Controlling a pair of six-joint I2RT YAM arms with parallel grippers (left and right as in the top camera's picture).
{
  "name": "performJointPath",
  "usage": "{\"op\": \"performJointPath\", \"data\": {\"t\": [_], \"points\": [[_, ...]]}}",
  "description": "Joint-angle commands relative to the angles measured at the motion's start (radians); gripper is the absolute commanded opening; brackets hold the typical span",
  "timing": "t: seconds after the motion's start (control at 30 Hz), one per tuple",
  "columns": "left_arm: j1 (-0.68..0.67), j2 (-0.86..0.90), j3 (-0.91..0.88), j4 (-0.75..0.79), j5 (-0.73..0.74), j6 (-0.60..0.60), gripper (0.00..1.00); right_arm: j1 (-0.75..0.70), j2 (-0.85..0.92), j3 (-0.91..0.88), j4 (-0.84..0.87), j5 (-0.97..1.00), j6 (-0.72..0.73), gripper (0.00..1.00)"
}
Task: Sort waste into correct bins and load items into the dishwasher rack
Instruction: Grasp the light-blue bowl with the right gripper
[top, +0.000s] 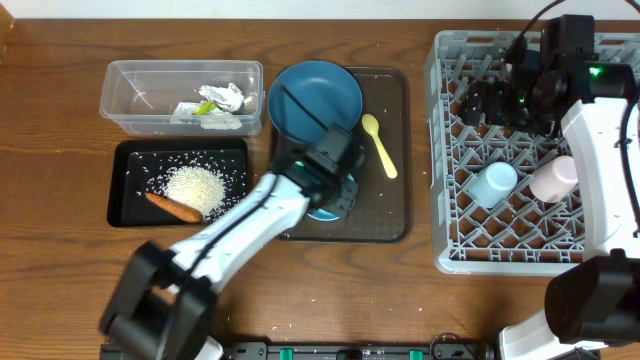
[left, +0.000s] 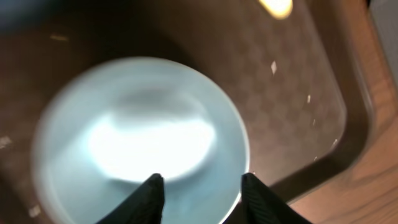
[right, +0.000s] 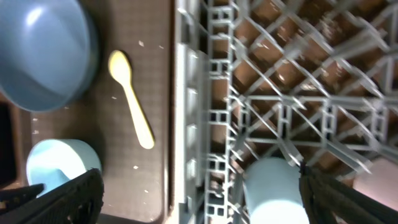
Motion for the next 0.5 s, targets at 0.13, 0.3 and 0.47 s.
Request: {"op": "performJointPath", "data": {"t": [0.13,0.3,0.47], "points": [[0.219,-0.259,0.053,-0.044,-0.016,-0.182,0.52,0.151,-0.024,0.015,0.053,-0.087,0.05,0.93],[0.402,-0.358,0.053,-0.117,-0.016,-0.188,0.54,0.306,-0.001,0.009,0.09,-0.01,0.148,0.89],[0.518,-0.363,0.053,-0.185,-0.016,-0.188,0.54,0.439,0.069,0.006,0.109,0.049,0.219,0.8]]}}
